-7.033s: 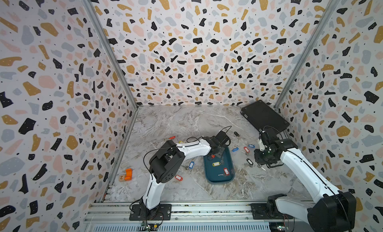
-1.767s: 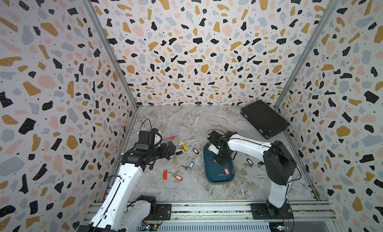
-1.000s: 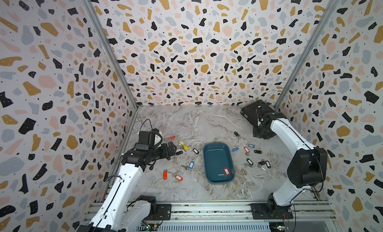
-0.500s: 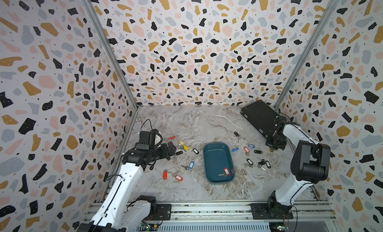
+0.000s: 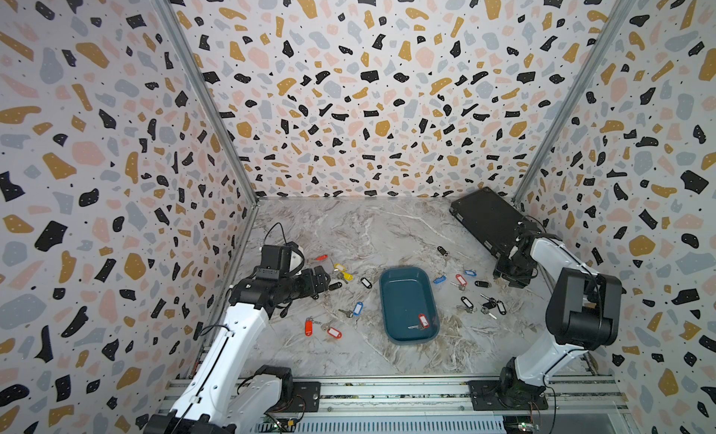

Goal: Take the keys out of the storage box
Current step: Place the key at the center of the board, then pick up the key from the storage box.

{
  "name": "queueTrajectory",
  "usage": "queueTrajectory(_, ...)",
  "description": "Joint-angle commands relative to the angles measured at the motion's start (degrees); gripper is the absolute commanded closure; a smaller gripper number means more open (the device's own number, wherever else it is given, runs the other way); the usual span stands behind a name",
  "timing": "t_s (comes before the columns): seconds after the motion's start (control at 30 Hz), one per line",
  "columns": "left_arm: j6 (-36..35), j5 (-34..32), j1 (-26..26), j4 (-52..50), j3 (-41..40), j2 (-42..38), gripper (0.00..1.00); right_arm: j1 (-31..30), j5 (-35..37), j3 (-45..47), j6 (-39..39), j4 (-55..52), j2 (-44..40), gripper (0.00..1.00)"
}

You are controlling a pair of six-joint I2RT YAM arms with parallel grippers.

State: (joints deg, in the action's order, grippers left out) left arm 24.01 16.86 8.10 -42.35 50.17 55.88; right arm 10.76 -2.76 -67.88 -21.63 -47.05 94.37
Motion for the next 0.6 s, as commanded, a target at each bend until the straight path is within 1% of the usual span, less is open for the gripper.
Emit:
queueTrajectory(0.0, -1.31, 1.39, 2.11, 1.64, -0.62, -1.62, 0.11, 0.05, -2.21, 0.29, -0.22, -5.01, -11.06, 0.50)
queueTrajectory(0.1, -2.21, -0.91, 6.83, 1.73, -0.25, -1.74, 0.15, 0.04, -4.48, 3.13, -1.36, -6.45, -22.16, 0.54)
queueTrajectory(0.17, -3.44, -4.66, 12.02, 0.38, 0.80, -0.47, 0.16, -0.04, -4.28, 4.98, -2.60, -8.16, -29.74, 0.57)
queueTrajectory(0.27, -4.88, -8.34, 20.46, -1.52, 2.69, 3.44, 0.17, -0.04, -4.21, 6.90, -2.92, -11.85, -37.30, 0.59)
queueTrajectory(0.37, -5.29, -8.86, 27.67, -3.27, 5.24, 9.03, 0.20, -0.20, -4.51, 10.21, -1.53, -14.21, -41.74, 0.59)
queueTrajectory(0.43, -5.61, -9.27, 32.05, -4.26, 7.40, 12.61, 0.23, -0.38, -3.28, 13.29, -0.29, -14.60, -42.92, 0.61)
queueTrajectory(0.47, -5.78, -9.96, 34.18, -4.73, 8.75, 14.39, 0.24, -0.66, -2.15, 14.84, -0.25, -14.30, -43.12, 0.61)
queueTrajectory(0.57, -6.02, -11.34, 39.22, -5.67, 12.70, 19.05, 0.29, -1.10, -3.02, 14.15, 0.18, -13.53, -41.64, 0.66)
